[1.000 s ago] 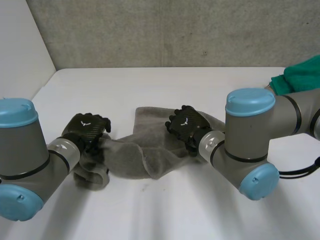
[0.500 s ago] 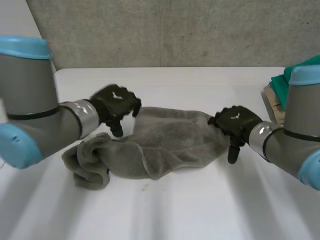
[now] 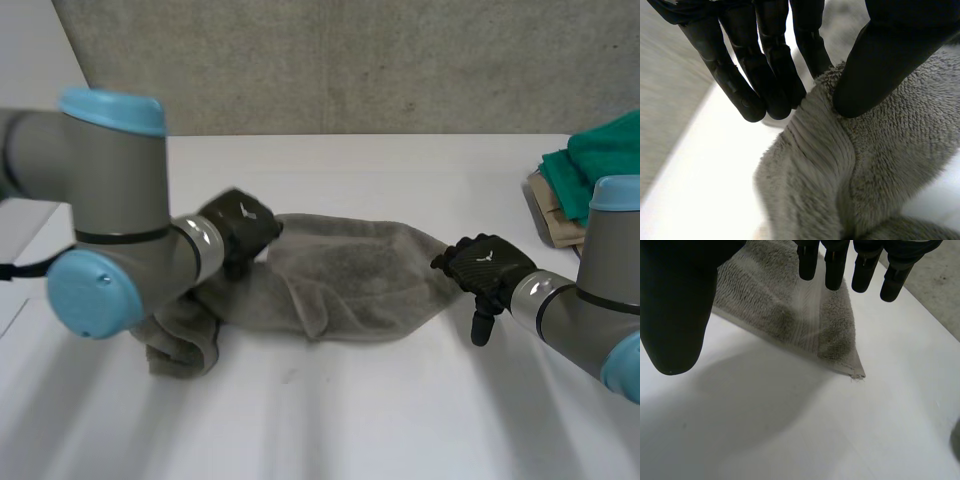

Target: Fold the laundry.

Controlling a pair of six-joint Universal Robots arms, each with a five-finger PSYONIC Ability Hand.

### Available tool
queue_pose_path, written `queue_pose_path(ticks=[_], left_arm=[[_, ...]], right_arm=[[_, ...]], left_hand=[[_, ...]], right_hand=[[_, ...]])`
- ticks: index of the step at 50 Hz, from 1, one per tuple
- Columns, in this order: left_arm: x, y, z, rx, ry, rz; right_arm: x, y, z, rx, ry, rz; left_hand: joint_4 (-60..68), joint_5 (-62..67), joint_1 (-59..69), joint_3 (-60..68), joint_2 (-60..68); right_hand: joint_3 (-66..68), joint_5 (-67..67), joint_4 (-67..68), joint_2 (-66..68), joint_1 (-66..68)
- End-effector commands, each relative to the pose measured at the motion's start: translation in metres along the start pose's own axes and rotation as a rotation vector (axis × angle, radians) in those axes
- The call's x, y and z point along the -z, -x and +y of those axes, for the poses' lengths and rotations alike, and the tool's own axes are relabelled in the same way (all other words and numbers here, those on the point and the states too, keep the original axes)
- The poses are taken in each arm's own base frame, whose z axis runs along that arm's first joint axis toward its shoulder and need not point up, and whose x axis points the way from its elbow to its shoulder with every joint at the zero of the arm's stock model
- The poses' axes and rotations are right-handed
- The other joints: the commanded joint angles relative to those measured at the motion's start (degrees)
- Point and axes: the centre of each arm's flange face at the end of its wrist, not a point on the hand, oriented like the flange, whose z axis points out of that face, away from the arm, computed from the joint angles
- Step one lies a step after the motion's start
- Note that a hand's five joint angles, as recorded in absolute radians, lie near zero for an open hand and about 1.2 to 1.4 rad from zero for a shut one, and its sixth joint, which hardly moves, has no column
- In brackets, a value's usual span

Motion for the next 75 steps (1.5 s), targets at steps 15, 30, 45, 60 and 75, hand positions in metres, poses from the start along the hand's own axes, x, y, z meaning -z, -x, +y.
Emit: queue_pose_path(ticks=[15,30,45,60,75], left_arm=[[0.141,0.061,-0.09,0.174,-0.338,-0.253],[0.128,0.094,-0.043,0.338,-0.252,-0.34],[0.041,0.062,0.044,0.436,0.0,-0.09],[0.028,0.191,-0.075,0.184,-0.744,-0.607],[0.044,0.184,-0.057,0.227,-0.755,-0.616]], right_arm=[[-0.024,0.051,-0.026,-0.436,-0.139,-0.022],[-0.025,-0.014,-0.052,-0.416,-0.234,0.261],[0.063,-0.044,-0.089,0.26,-0.028,0.124],[0.005,-0.107,-0.182,0.089,-0.614,0.614],[0.032,-0.094,-0.184,0.035,-0.718,0.521]], left_hand=[[11.9,13.8,15.4,12.3,11.8],[11.9,13.8,15.4,12.3,11.8],[11.9,13.8,15.4,12.3,11.8],[11.9,13.8,15.4,12.3,11.8],[11.9,13.8,15.4,12.3,11.8]], right_hand=[[1.9,1.1,1.3,1.9,1.4],[68.1,67.3,67.5,68.1,67.6],[68.1,67.3,67.5,68.1,67.6],[68.1,67.3,67.5,68.1,67.6],[68.1,67.3,67.5,68.1,67.6]])
